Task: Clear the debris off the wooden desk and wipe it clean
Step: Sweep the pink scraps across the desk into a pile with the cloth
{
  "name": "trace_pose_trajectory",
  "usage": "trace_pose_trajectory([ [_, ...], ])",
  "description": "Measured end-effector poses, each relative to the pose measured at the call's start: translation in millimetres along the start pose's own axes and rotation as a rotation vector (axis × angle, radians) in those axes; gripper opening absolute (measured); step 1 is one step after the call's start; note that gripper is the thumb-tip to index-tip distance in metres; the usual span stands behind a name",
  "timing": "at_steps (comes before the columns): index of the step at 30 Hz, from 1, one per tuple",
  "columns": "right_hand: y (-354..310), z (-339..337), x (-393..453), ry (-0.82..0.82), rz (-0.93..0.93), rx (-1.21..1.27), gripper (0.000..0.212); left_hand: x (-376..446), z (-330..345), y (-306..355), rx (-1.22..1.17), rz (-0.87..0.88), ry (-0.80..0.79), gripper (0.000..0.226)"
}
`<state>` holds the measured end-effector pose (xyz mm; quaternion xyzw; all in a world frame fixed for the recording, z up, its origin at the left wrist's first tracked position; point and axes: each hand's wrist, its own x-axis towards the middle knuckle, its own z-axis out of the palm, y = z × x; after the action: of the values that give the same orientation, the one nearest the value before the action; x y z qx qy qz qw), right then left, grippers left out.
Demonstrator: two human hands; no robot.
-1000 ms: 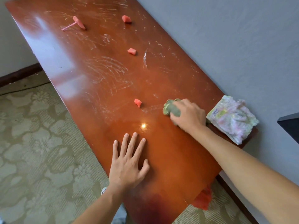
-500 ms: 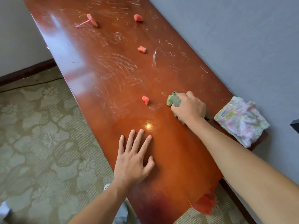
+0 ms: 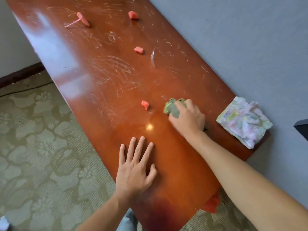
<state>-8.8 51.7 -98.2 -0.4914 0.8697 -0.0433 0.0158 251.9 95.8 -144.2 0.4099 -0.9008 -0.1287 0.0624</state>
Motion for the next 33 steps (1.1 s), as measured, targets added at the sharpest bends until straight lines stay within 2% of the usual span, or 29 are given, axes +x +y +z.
trace_pose_trajectory([
  [3, -6.7, 7.7, -48.5, -0.025, -0.458, 0.042, 0.046, 0.1, -2.4, -0.6, 0.034, 0.014, -0.059, 0.075],
  [4, 0.8, 8.0, -56.7, -0.064, -0.565, 0.036, 0.047, 0.0, -3.3, -0.2, 0.046, 0.020, -0.072, 0.075],
  [5, 11.4, 6.1, -58.1, -0.092, -0.574, 0.026, 0.046, 2.6, -4.8, 0.7, 0.052, 0.038, -0.077, 0.075],
  [6, 23.5, 4.5, -52.3, -0.092, -0.479, 0.012, 0.046, 8.8, -6.7, 1.7, 0.057, 0.073, -0.074, 0.073],
  [7, 33.8, 1.6, -42.2, -0.063, -0.307, 0.001, 0.046, 18.1, -8.4, 2.4, 0.063, 0.125, -0.076, 0.071],
  [10, 55.9, -8.6, -7.1, -0.034, 0.296, -0.015, 0.052, 58.2, -12.1, 10.3, 0.073, 0.331, -0.125, 0.072],
  [12, 55.0, -12.5, 4.6, -0.049, 0.494, 0.023, 0.053, 87.0, -8.2, 21.1, 0.069, 0.451, -0.155, 0.073],
  [13, 51.5, -11.2, 4.3, -0.022, 0.466, 0.020, 0.053, 99.7, -4.1, 27.4, 0.064, 0.498, -0.164, 0.073],
  [15, 45.0, -6.0, -8.6, 0.015, 0.199, 0.005, 0.052, 117.9, 3.2, 38.2, 0.060, 0.558, -0.179, 0.072],
  [17, 56.0, -5.8, -18.4, -0.028, -0.068, -0.001, 0.051, 125.8, 8.7, 42.4, 0.055, 0.571, -0.197, 0.072],
  [18, 68.1, -9.4, -14.7, -0.058, -0.122, -0.010, 0.051, 125.9, 10.3, 42.3, 0.052, 0.570, -0.197, 0.072],
  [20, 90.9, -16.3, 4.0, -0.071, 0.016, -0.044, 0.051, 124.3, 10.6, 40.6, 0.044, 0.563, -0.201, 0.073],
  [22, 102.2, -17.7, 29.2, -0.059, 0.338, -0.047, 0.052, 126.1, 10.3, 40.9, 0.024, 0.555, -0.206, 0.075],
  [24, 95.5, -14.2, 47.8, -0.065, 0.566, 0.001, 0.051, 127.1, 11.1, 41.8, 0.000, 0.540, -0.196, 0.075],
  [25, 86.4, -13.8, 51.1, -0.041, 0.597, 0.022, 0.050, 127.3, 12.2, 41.4, -0.010, 0.537, -0.191, 0.075],
  [26, 75.7, -13.5, 48.3, -0.001, 0.548, 0.020, 0.049, 126.9, 13.0, 40.5, -0.017, 0.535, -0.190, 0.075],
  [27, 64.9, -13.0, 39.8, 0.024, 0.430, 0.005, 0.050, 126.4, 12.9, 39.2, -0.020, 0.532, -0.193, 0.076],
  [29, 58.7, -15.1, 22.8, -0.034, 0.173, -0.038, 0.052, 127.2, 11.6, 38.1, -0.017, 0.531, -0.209, 0.075],
  [30, 65.5, -17.0, 23.9, -0.072, 0.132, -0.046, 0.053, 127.4, 10.7, 38.6, -0.018, 0.531, -0.214, 0.075],
  [31, 74.3, -18.2, 31.0, -0.078, 0.185, -0.061, 0.054, 127.9, 10.5, 39.1, -0.021, 0.530, -0.215, 0.075],
  [33, 95.0, -17.9, 57.7, -0.045, 0.453, -0.091, 0.053, 127.2, 12.3, 39.1, -0.037, 0.531, -0.205, 0.075],
])
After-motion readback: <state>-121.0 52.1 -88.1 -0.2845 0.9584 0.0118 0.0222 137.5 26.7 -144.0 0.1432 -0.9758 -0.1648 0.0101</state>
